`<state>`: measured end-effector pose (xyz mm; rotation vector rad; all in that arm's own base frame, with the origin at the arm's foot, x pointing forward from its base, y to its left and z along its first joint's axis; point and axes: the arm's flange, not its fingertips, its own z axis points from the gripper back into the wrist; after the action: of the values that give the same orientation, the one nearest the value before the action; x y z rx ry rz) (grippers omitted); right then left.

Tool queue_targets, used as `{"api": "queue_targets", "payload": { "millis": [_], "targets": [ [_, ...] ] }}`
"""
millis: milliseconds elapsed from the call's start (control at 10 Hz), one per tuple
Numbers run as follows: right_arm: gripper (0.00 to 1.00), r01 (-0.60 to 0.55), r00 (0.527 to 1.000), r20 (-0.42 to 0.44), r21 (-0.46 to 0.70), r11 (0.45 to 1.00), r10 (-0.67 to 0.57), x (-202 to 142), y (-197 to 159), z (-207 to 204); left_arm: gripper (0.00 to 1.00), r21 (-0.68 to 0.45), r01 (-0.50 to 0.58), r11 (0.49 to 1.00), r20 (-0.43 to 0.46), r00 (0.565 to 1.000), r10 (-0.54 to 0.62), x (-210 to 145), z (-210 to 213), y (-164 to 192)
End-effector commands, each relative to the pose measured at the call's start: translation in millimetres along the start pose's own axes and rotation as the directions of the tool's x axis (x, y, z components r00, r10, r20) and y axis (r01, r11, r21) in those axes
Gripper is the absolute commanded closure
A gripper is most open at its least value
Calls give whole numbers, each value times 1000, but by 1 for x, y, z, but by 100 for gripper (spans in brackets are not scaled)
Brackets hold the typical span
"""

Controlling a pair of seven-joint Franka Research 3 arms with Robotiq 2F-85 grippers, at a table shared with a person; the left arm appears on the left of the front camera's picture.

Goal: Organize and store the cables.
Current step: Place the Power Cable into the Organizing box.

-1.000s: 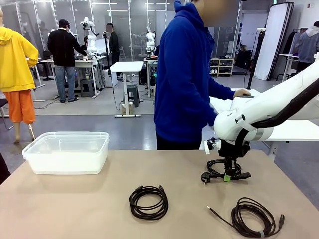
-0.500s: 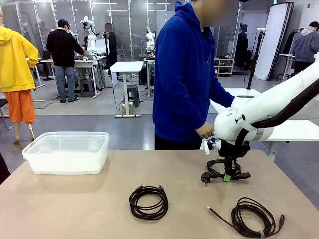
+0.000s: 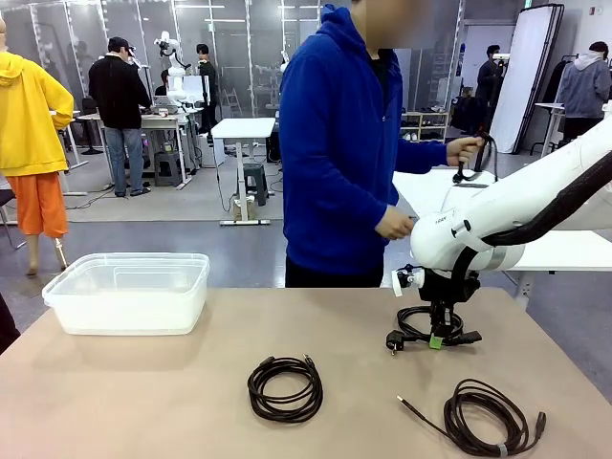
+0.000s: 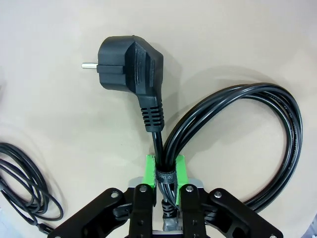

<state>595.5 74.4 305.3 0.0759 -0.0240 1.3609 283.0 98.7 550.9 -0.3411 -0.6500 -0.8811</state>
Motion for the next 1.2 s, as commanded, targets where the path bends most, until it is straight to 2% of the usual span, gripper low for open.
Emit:
{"api": "queue_targets", "payload": {
  "millis": [0,1100],
  "targets": [
    [100,20,1000,-21,3,1000,-20,3,-6,1,0,-11,19,1000,9,1000,-19,1,0,0],
    [100,20,1000,-21,3,1000,-20,3,-6,1,0,-11,19,1000,9,1000,-19,1,0,0]
  ]
}}
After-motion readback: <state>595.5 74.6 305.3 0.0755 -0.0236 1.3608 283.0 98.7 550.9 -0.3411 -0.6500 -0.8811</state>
